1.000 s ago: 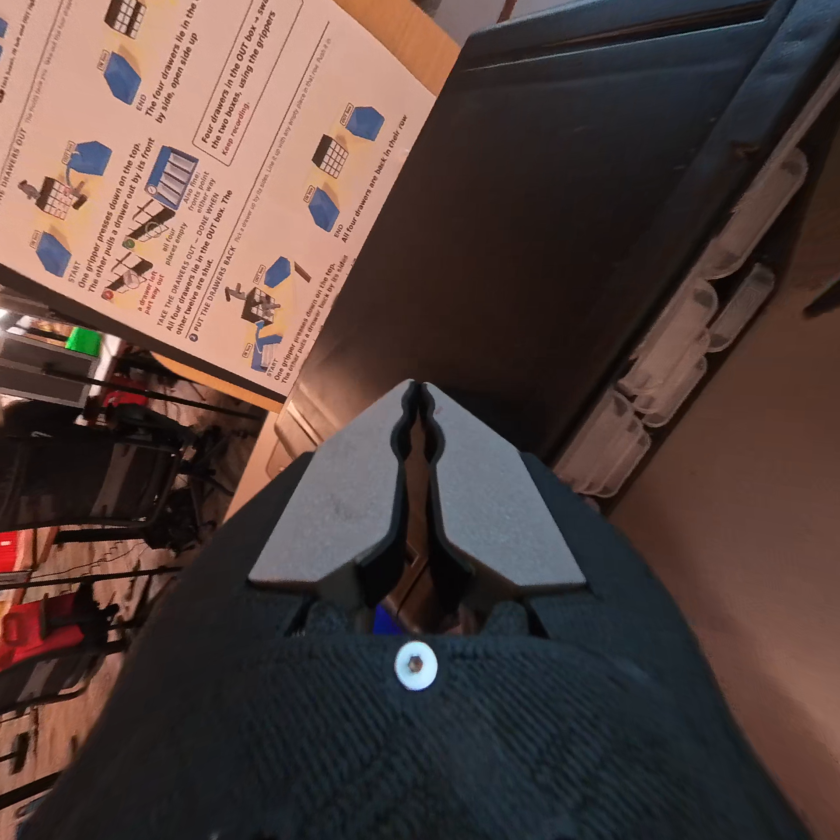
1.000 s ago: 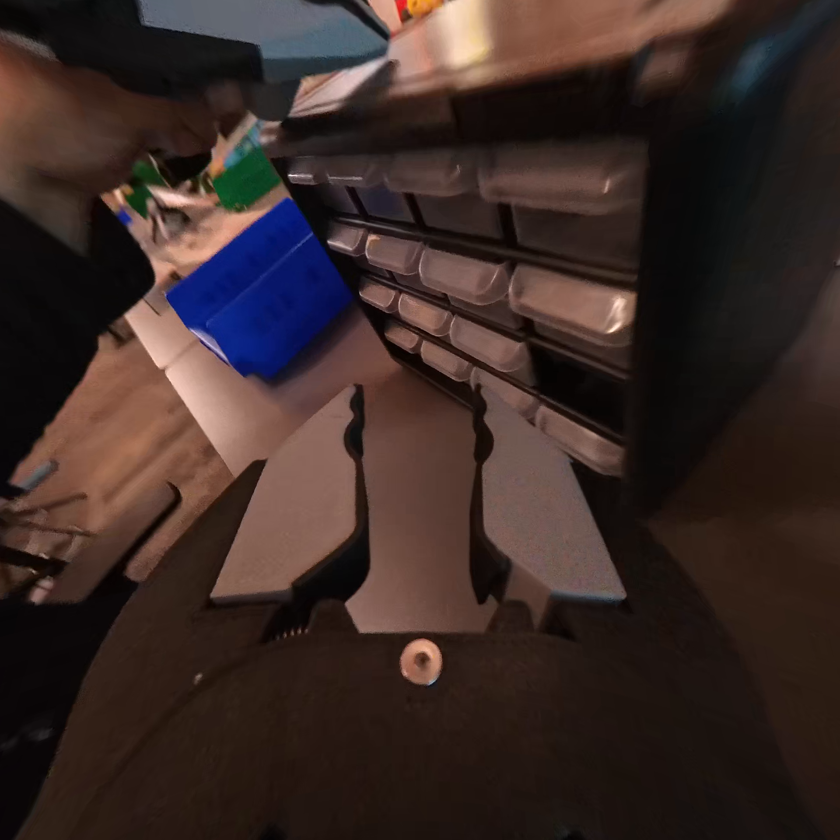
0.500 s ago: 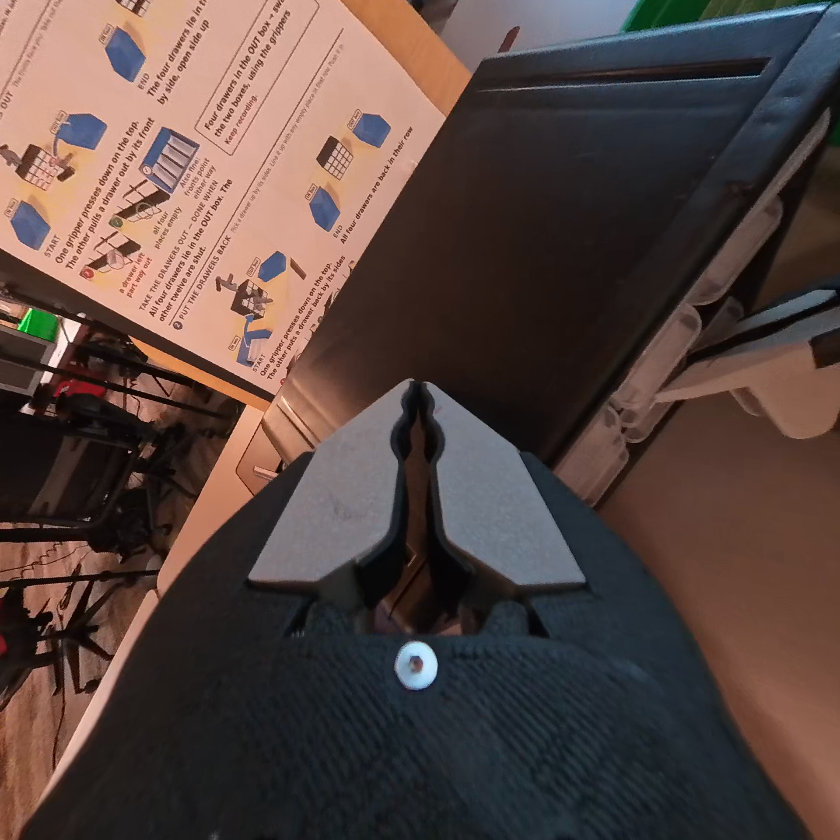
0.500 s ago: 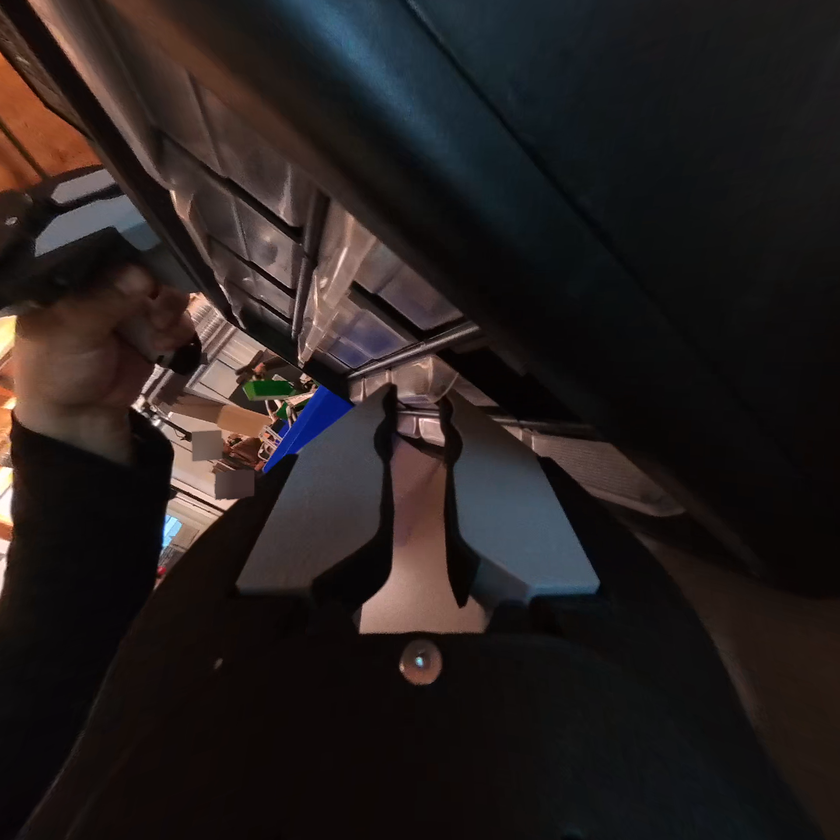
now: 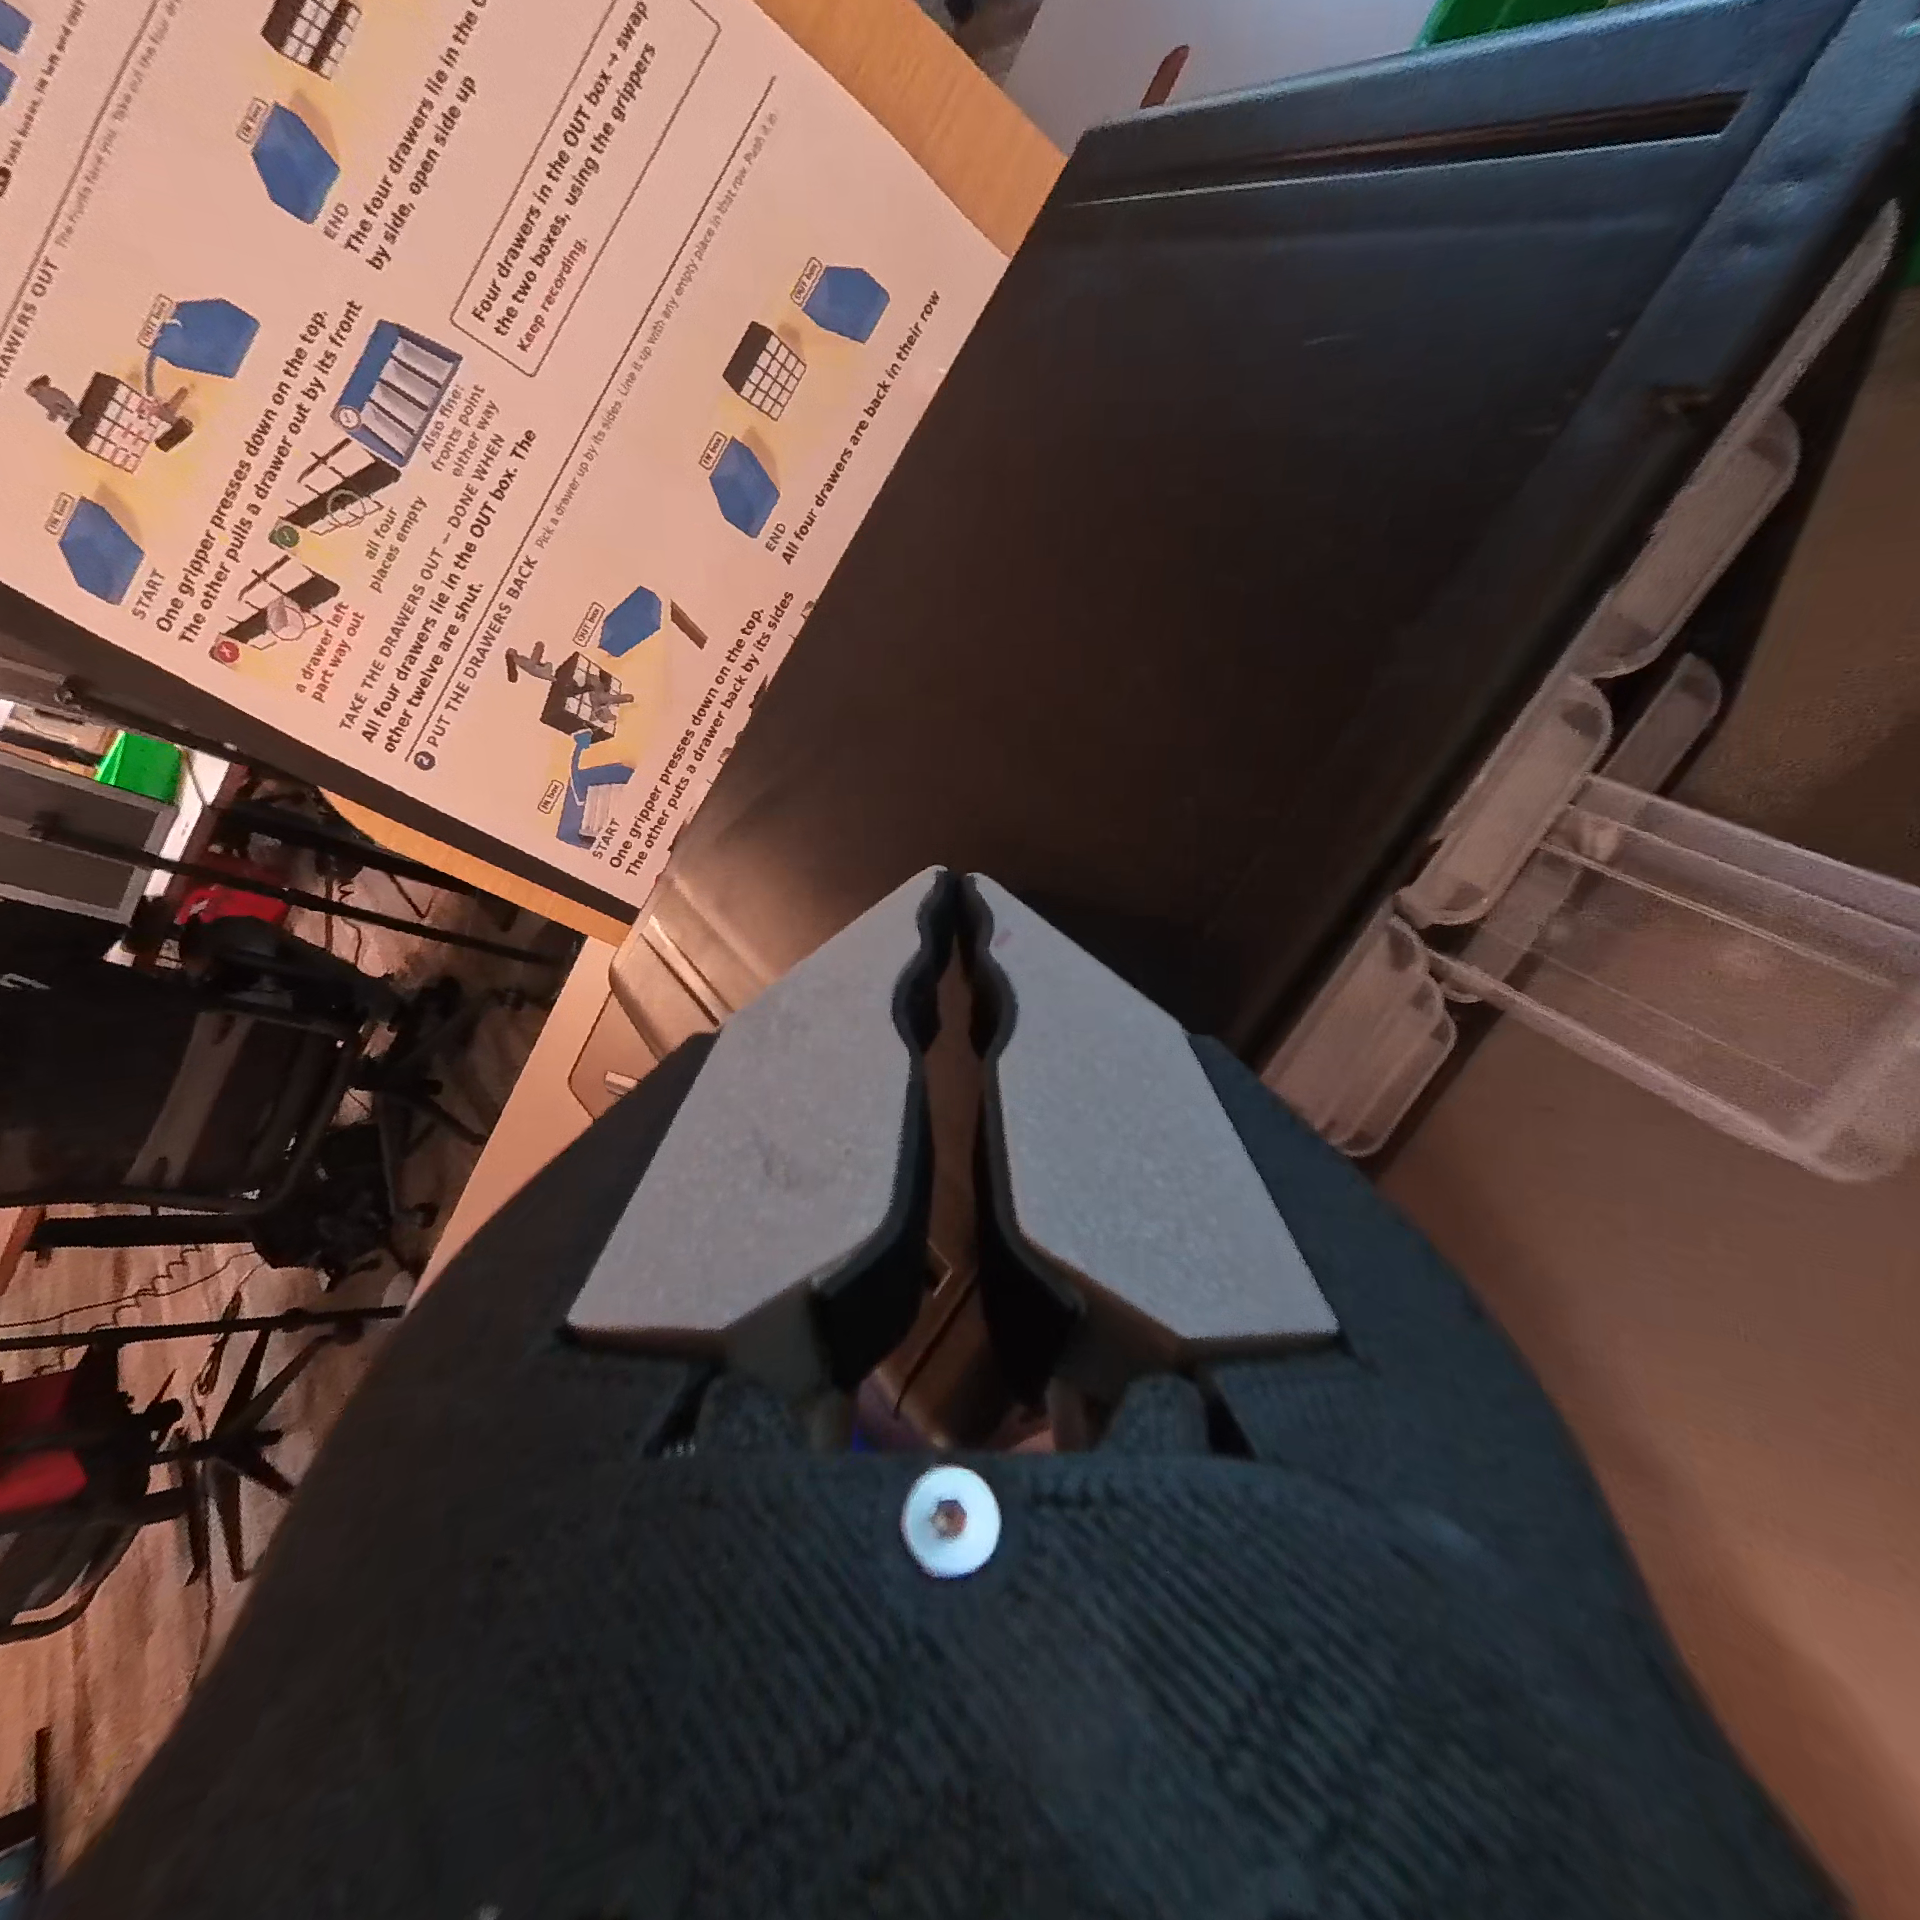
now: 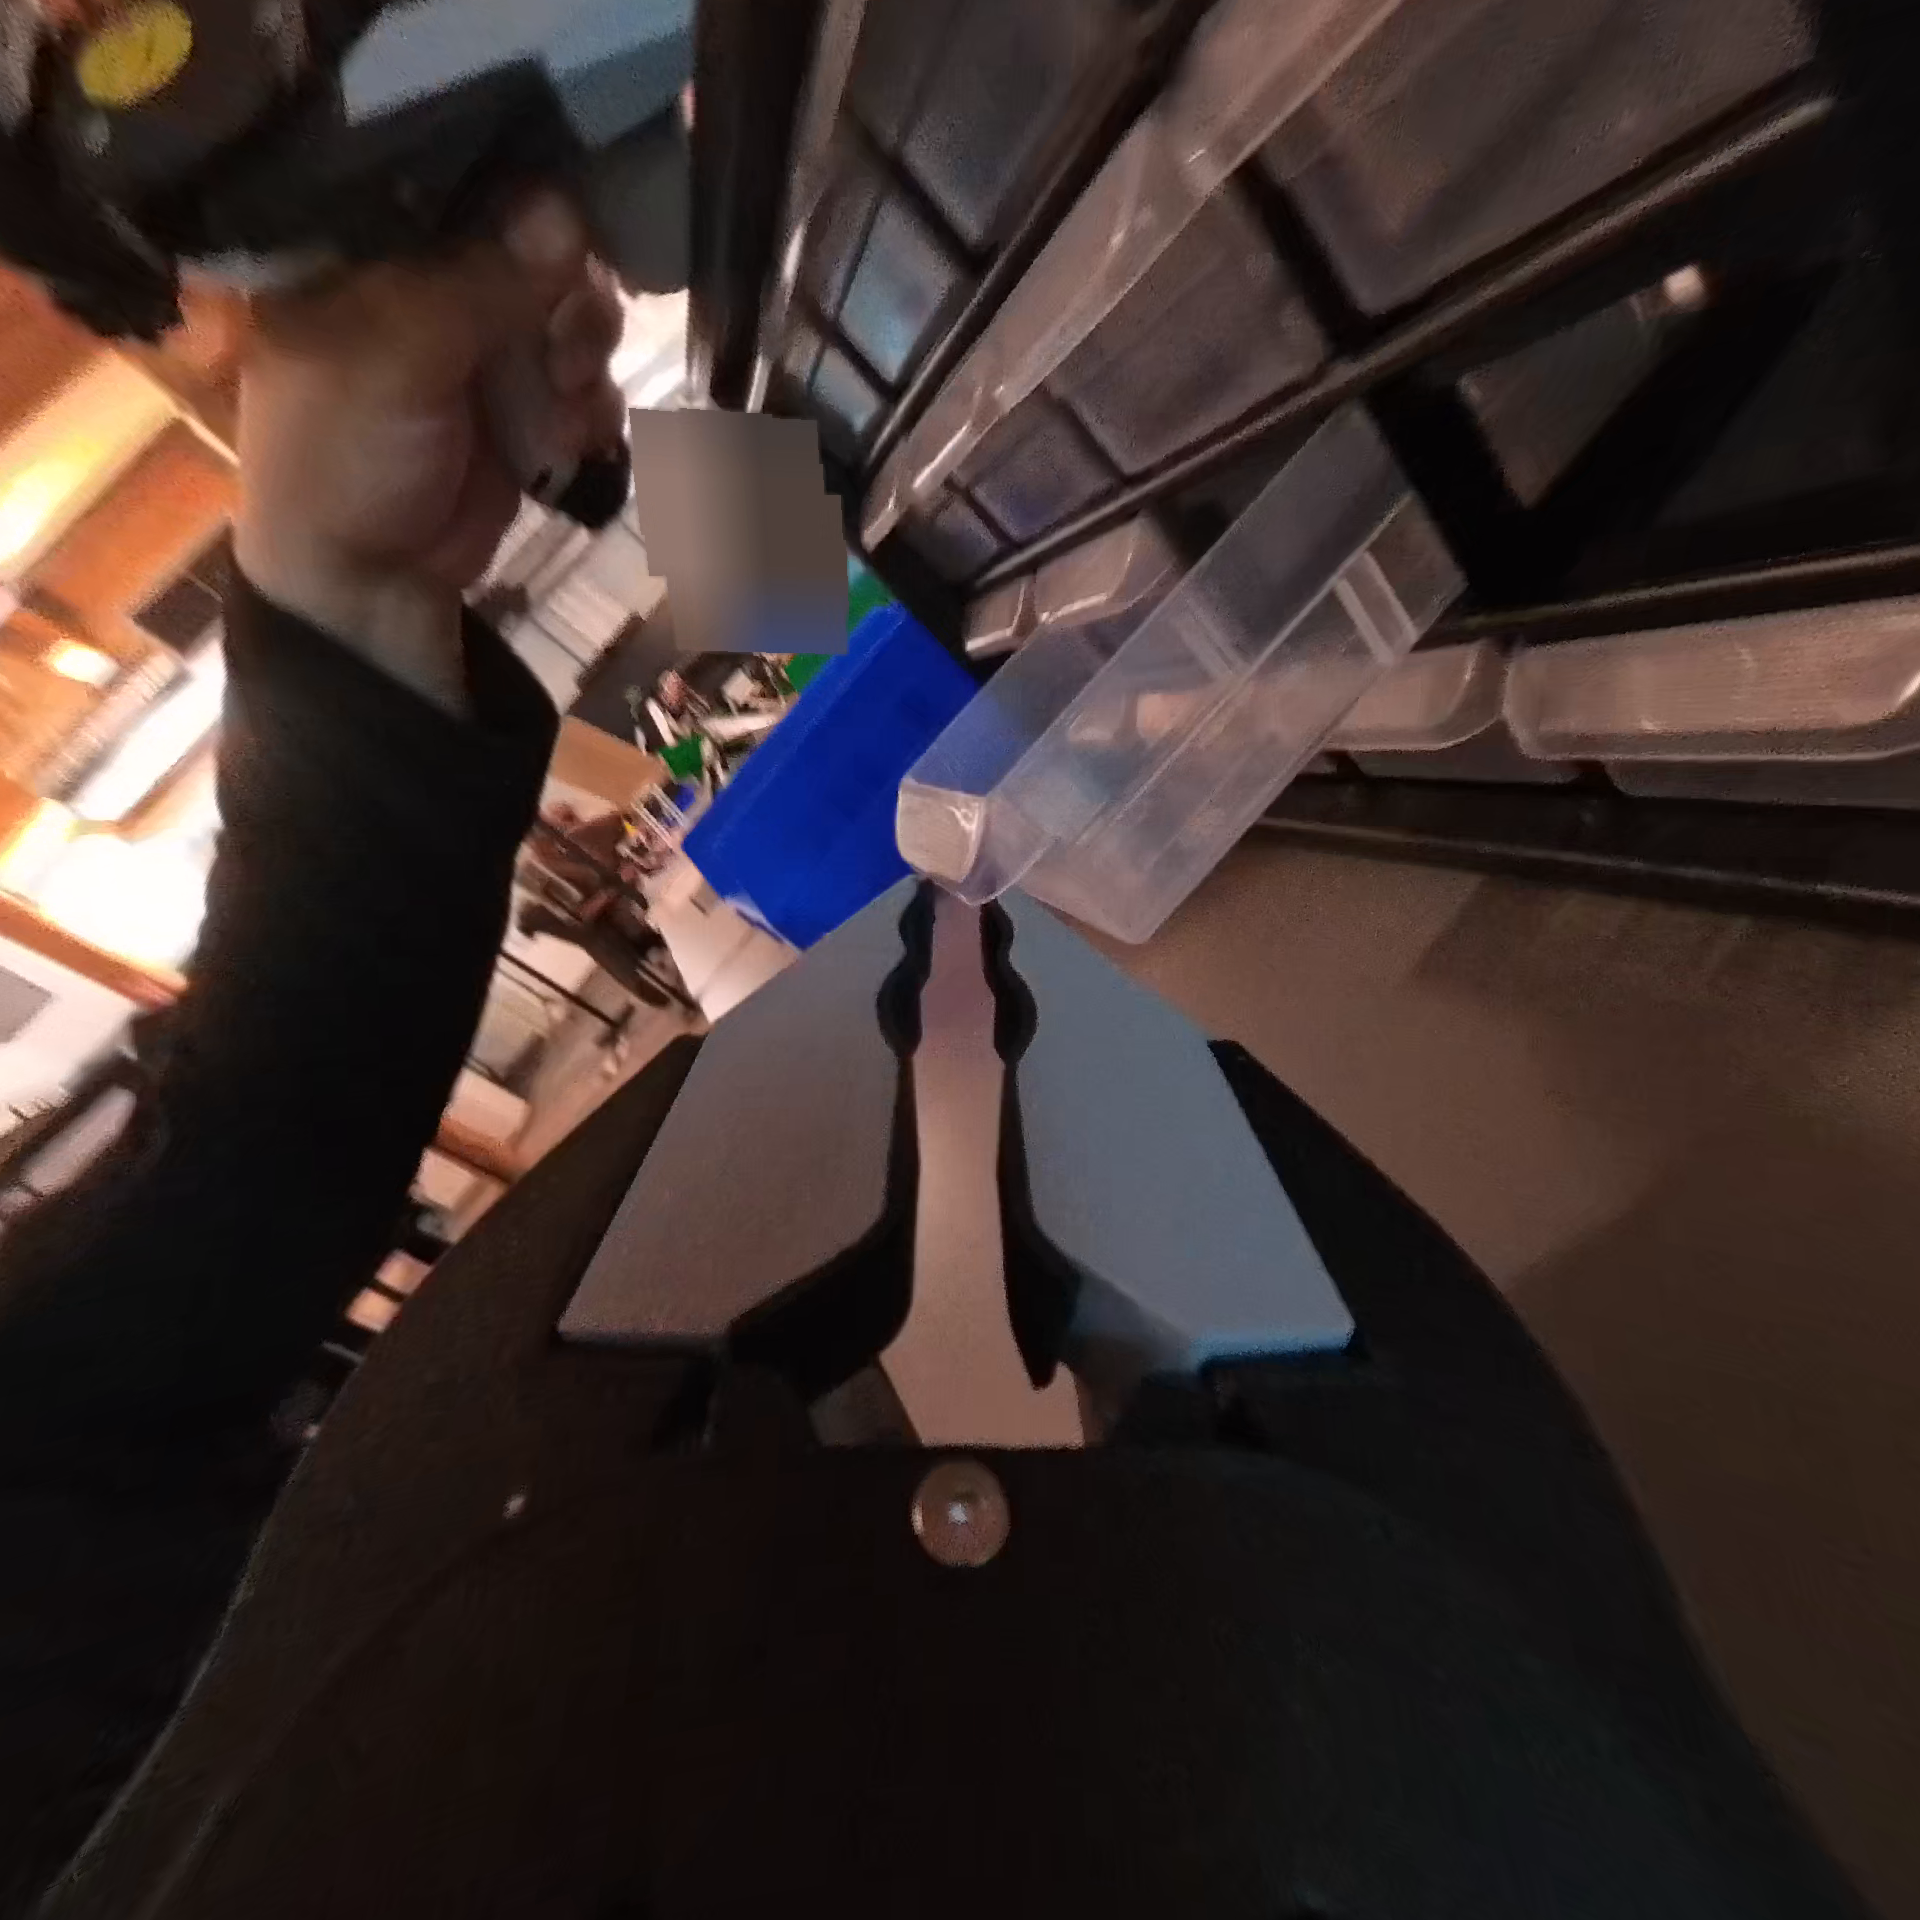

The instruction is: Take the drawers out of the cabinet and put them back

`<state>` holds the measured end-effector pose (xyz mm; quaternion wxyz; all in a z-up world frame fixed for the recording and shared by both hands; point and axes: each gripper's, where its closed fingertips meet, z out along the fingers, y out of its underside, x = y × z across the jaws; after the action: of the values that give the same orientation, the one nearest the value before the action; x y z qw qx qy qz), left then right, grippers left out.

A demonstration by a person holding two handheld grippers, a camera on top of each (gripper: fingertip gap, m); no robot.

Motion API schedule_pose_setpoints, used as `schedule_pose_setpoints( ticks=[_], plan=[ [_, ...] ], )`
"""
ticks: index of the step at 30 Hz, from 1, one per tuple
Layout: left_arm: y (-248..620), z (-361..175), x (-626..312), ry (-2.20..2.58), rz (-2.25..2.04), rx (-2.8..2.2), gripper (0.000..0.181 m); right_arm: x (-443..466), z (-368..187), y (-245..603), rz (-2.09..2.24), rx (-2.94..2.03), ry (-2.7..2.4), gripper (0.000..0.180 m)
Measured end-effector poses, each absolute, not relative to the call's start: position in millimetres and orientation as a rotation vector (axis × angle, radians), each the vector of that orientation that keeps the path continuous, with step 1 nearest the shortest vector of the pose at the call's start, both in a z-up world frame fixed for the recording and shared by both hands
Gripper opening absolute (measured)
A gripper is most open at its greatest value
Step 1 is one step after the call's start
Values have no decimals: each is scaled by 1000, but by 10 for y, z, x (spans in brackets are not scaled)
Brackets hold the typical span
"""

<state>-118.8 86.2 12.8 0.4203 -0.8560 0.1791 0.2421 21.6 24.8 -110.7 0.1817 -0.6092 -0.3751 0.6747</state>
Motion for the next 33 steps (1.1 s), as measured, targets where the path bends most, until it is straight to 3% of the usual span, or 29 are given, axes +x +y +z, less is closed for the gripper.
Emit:
schedule_pose_setpoints(
  ticks=[1,5,18,22,30,33],
  plan=[
    [861,129,-1188,446,600,-2145,0,258,-1125,224,1851,-1716,-1111,6],
    [855,128,-1182,444,593,-2146,0,409,-1183,296,1582,-1725,-1301,31],
    [860,120,-1193,447,622,-2156,0,568,-1067,716,552,-1430,-1734,56],
    [862,121,-1196,442,621,-2156,0,495,-1083,708,316,-1323,-1881,72],
    [863,116,-1199,448,640,-2163,0,211,-1293,598,42,-1001,-2085,63],
    [860,116,-1195,449,636,-2164,0,190,-1443,561,4,-962,-2156,31]
  ],
)
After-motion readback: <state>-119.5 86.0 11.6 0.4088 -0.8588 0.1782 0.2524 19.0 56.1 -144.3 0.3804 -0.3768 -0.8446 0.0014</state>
